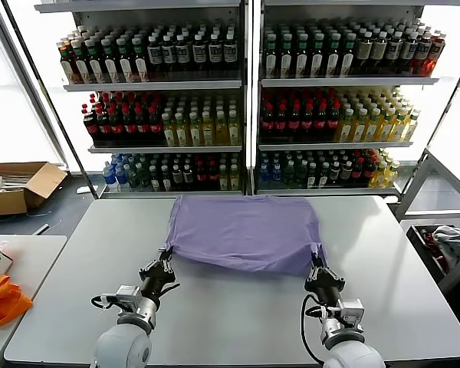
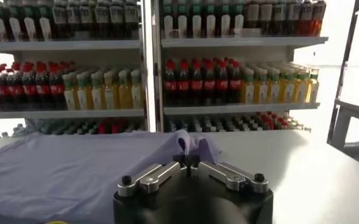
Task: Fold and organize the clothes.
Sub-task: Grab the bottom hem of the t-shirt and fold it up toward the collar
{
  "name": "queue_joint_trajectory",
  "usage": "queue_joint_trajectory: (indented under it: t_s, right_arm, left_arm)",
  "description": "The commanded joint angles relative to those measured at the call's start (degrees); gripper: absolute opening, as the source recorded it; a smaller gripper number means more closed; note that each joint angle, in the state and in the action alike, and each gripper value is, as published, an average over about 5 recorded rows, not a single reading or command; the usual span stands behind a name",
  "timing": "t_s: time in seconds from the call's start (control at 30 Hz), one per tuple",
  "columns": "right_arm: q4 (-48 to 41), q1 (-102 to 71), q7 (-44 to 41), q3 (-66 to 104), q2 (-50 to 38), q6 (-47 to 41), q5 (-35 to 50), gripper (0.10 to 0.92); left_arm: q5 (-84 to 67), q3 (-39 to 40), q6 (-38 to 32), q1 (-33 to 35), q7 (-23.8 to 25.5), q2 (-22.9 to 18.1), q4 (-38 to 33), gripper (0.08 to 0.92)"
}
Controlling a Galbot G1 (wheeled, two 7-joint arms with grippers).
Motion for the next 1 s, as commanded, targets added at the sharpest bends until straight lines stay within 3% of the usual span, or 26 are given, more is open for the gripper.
queue_joint_trajectory:
  t_s: [0.03,0.43,1.0]
  right_arm:
    - [-4.70,7.39,-0.65,0.33,0.52,0.28,-0.12,0.107]
    - [-16.01,19.36,-1.32,-2.25,0.53,-0.45,0.77,0.107]
    - [-26.87,23.10,-4.83,-4.83,2.73,-1.24,-2.96,0.113]
  left_arm:
    - [-2.19,0.98,-0.46,-6.56,-0.30,0.27,3.59,0.086]
    - [-5.31,3.80,3.41,-12.34,-2.45,0.55,12.03,0.086]
    - [-6.03,5.30,5.46,-15.64,-2.36,1.50,17.15,0.086]
